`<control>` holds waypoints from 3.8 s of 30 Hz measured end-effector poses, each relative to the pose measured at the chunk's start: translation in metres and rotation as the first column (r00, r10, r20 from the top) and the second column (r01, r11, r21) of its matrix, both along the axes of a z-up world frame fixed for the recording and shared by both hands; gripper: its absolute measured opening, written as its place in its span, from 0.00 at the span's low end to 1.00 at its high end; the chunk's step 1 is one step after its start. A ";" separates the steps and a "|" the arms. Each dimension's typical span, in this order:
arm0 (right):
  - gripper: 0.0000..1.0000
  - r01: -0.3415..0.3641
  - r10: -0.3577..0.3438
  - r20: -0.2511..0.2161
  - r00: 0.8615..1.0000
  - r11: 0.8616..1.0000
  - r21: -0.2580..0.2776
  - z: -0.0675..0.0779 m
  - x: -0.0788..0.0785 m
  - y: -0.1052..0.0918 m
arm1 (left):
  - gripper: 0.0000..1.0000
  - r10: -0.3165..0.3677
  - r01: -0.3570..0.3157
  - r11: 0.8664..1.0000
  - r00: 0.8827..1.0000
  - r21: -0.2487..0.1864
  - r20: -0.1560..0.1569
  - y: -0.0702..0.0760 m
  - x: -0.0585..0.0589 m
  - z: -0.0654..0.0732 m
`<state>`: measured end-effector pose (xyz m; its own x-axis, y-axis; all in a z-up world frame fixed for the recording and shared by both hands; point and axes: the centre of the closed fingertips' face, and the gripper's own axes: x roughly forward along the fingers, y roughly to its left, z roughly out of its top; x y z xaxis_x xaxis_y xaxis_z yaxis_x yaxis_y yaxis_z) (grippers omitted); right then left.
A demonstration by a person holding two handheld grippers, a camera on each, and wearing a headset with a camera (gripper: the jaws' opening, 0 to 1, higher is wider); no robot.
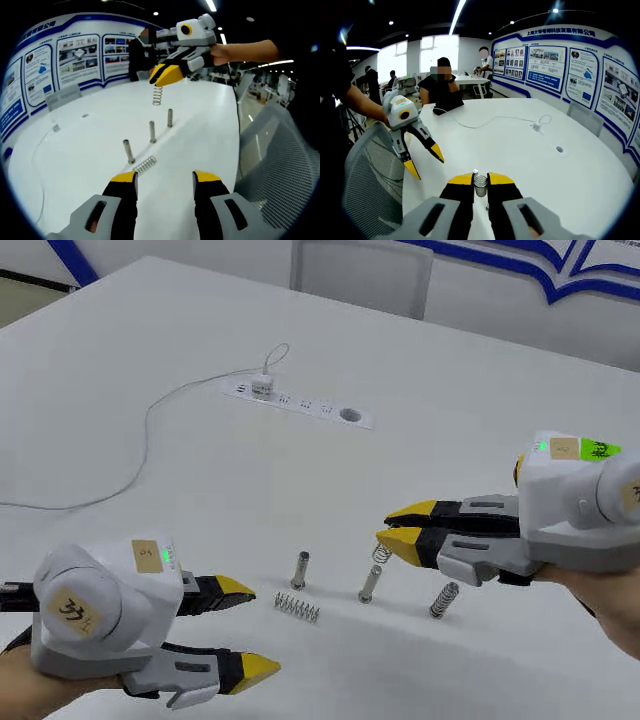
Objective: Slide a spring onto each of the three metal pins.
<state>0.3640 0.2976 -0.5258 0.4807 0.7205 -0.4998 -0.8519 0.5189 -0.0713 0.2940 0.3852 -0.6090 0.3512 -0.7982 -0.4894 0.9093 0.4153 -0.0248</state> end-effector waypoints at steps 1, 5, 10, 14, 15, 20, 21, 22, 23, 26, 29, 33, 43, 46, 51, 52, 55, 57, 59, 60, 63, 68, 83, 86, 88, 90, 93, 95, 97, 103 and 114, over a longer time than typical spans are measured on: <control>0.10 0.004 -0.004 0.000 1.000 1.000 -0.009 -0.002 0.002 -0.001 | 0.46 0.006 -0.006 1.000 1.000 0.001 -0.004 0.001 -0.001 -0.001; 0.10 0.018 -0.018 -0.009 1.000 1.000 -0.011 -0.007 0.009 -0.002 | 0.46 0.022 -0.022 1.000 0.999 -0.011 -0.029 0.002 -0.005 -0.007; 0.10 0.048 -0.049 -0.030 0.998 0.998 -0.030 -0.018 0.016 -0.006 | 0.48 0.037 -0.037 0.999 0.998 -0.010 -0.053 0.004 -0.009 -0.014; 0.10 0.063 -0.065 -0.051 0.997 0.997 -0.035 -0.030 0.020 -0.008 | 0.52 0.053 -0.054 0.998 0.996 -0.013 -0.077 0.006 -0.010 -0.018; 0.10 0.064 -0.066 -0.056 0.996 0.997 -0.036 -0.032 0.020 -0.008 | 0.52 0.058 -0.060 0.998 0.995 -0.013 -0.078 0.007 -0.009 -0.018; 0.10 0.074 -0.077 -0.079 0.994 0.997 -0.033 -0.042 0.022 -0.008 | 0.54 0.066 -0.066 0.998 0.994 0.011 -0.087 0.012 -0.010 -0.025; 0.10 0.075 -0.078 -0.079 0.994 0.996 -0.038 -0.044 0.022 -0.008 | 0.55 0.076 -0.074 0.997 0.993 0.020 -0.089 0.015 -0.010 -0.026; 0.10 0.077 -0.080 -0.079 0.994 0.996 -0.042 -0.045 0.023 -0.008 | 0.56 0.078 -0.076 0.997 0.993 0.022 -0.091 0.016 -0.011 -0.026; 0.10 0.078 -0.081 -0.081 0.993 0.996 -0.042 -0.046 0.023 -0.008 | 0.57 0.081 -0.079 0.997 0.993 0.021 -0.091 0.017 -0.011 -0.026; 0.10 0.098 -0.100 -0.109 0.989 0.995 -0.024 -0.050 0.024 -0.008 | 0.58 0.098 -0.096 0.995 0.991 0.019 -0.092 0.020 -0.008 -0.026; 0.10 0.115 -0.116 -0.109 0.987 0.993 -0.019 -0.050 0.026 -0.009 | 0.59 0.111 -0.110 0.994 0.989 0.015 -0.096 0.021 -0.006 -0.025; 0.10 0.114 -0.117 -0.104 0.988 0.993 -0.029 -0.050 0.027 -0.009 | 0.59 0.121 -0.119 0.993 0.988 0.019 -0.092 0.022 -0.005 -0.025; 0.10 0.114 -0.120 -0.120 0.985 0.992 -0.058 -0.053 0.022 -0.013 | 0.59 0.132 -0.131 0.991 0.988 0.024 -0.081 0.024 -0.002 -0.026; 0.10 0.115 -0.122 -0.120 0.985 0.991 -0.063 -0.056 0.023 -0.013 | 0.59 0.135 -0.134 0.991 0.987 0.021 -0.082 0.024 -0.002 -0.025; 0.10 0.113 -0.124 -0.132 0.984 0.990 -0.083 -0.066 0.024 -0.011 | 0.59 0.137 -0.135 0.990 0.987 0.029 -0.082 0.025 -0.001 -0.026; 0.10 0.110 -0.122 -0.134 0.984 0.990 -0.088 -0.069 0.024 -0.011 | 0.59 0.137 -0.135 0.990 0.987 0.032 -0.082 0.026 -0.001 -0.027; 0.10 0.108 -0.122 -0.139 0.983 0.989 -0.102 -0.077 0.025 -0.011 | 0.58 0.141 -0.139 0.990 0.986 0.035 -0.086 0.026 -0.001 -0.028; 0.10 0.110 -0.125 -0.146 0.981 0.988 -0.107 -0.082 0.025 -0.011 | 0.58 0.145 -0.143 0.989 0.986 0.035 -0.085 0.027 0.000 -0.028; 0.10 0.112 -0.130 -0.151 0.980 0.986 -0.121 -0.088 0.025 -0.012 | 0.58 0.149 -0.147 0.989 0.985 0.032 -0.088 0.028 0.000 -0.028; 0.10 0.110 -0.128 -0.151 0.980 0.986 -0.124 -0.089 0.024 -0.012 | 0.58 0.150 -0.147 0.989 0.985 0.033 -0.089 0.028 0.001 -0.029; 0.10 0.107 -0.129 -0.158 0.979 0.985 -0.138 -0.097 0.023 -0.013 | 0.58 0.151 -0.149 0.988 0.984 0.036 -0.089 0.028 0.001 -0.029; 0.10 0.117 -0.141 -0.161 0.977 0.982 -0.150 -0.105 0.025 -0.014 | 0.58 0.153 -0.151 0.988 0.984 0.033 -0.090 0.028 0.001 -0.029; 0.11 0.150 -0.175 -0.159 0.972 0.976 -0.156 -0.108 0.028 -0.018 | 0.58 0.149 -0.146 0.988 0.984 0.043 -0.093 0.029 0.000 -0.030; 0.11 0.147 -0.173 -0.163 0.971 0.976 -0.160 -0.108 0.027 -0.018 | 0.58 0.151 -0.148 0.988 0.984 0.042 -0.092 0.029 0.001 -0.030; 0.11 0.146 -0.174 -0.164 0.971 0.975 -0.169 -0.110 0.026 -0.019 | 0.58 0.152 -0.149 0.988 0.984 0.043 -0.094 0.029 0.001 -0.031; 0.13 0.144 -0.174 -0.173 0.969 0.974 -0.173 -0.111 0.024 -0.019 | 0.58 0.153 -0.150 0.988 0.984 0.043 -0.094 0.030 0.001 -0.031; 0.16 0.149 -0.175 -0.164 0.971 0.976 -0.161 -0.106 0.024 -0.021 | 0.58 0.154 -0.151 0.988 0.984 0.042 -0.094 0.029 0.001 -0.030; 0.16 0.162 -0.182 -0.154 0.971 0.978 -0.135 -0.098 0.026 -0.021 | 0.58 0.151 -0.148 0.988 0.984 0.042 -0.091 0.029 0.001 -0.030; 0.16 0.182 -0.197 -0.145 0.970 0.977 -0.108 -0.088 0.029 -0.024 | 0.58 0.146 -0.142 0.989 0.985 0.045 -0.093 0.028 0.000 -0.030; 0.16 0.208 -0.218 -0.106 0.970 0.973 -0.098 -0.068 0.033 -0.034 | 0.58 0.136 -0.132 0.990 0.987 0.050 -0.089 0.026 -0.001 -0.031; 0.15 0.185 -0.192 -0.067 0.979 0.978 -0.100 -0.048 0.032 -0.033 | 0.60 0.130 -0.125 0.989 0.989 0.078 -0.073 0.028 -0.001 -0.035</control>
